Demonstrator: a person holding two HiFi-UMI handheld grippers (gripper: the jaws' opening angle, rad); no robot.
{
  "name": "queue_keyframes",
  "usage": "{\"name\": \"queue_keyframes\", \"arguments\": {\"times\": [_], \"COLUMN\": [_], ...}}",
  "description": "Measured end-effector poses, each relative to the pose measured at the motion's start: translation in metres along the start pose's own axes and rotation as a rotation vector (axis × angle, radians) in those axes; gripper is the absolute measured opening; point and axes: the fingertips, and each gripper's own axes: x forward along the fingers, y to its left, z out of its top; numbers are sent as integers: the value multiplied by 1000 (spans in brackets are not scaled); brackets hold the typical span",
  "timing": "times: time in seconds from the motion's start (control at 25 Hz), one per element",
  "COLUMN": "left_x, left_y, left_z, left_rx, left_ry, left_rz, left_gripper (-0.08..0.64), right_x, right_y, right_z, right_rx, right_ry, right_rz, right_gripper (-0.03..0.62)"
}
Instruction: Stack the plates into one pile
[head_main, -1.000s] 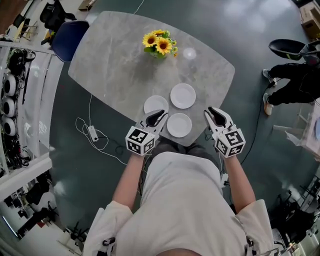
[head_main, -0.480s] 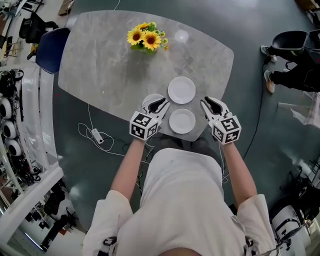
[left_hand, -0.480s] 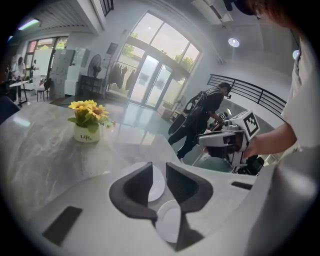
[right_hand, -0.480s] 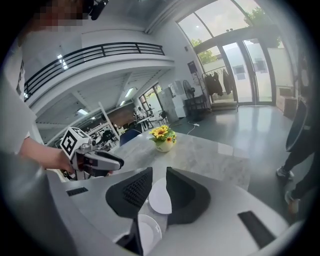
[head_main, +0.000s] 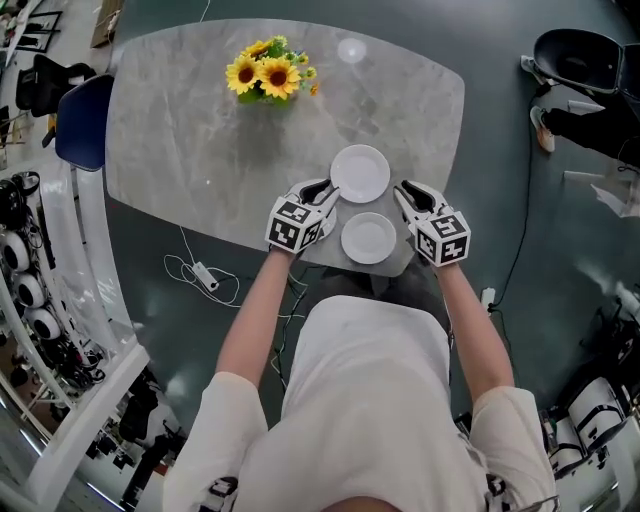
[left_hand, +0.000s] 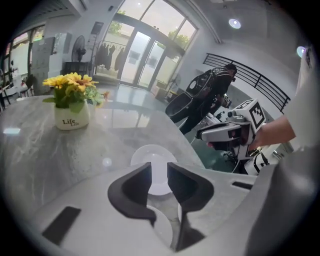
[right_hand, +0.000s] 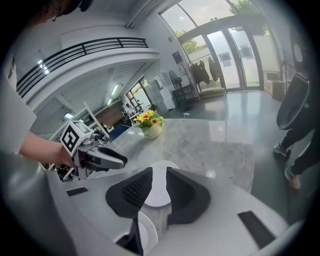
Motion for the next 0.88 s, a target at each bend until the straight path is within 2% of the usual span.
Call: {"name": "queue_keyframes", "arguments": {"times": [0.48,0.72,0.88], "left_x": [52,64,71], "left_y": [34,49,53], "left_z": [-30,-47,-50], "left_rx": [57,20,26], "left_ry": [195,269,300], "left_rz": [5,8,8], "left_gripper": [117,129,144], "right_x": [41,55,63], "right_y": [-28,-36,-40], "right_z": [-53,-67,-76], "right_rx": [101,170,217], "right_ry": [113,148,160], "right_rz": [-35,-51,-61], "right_gripper": [104,105,106]}}
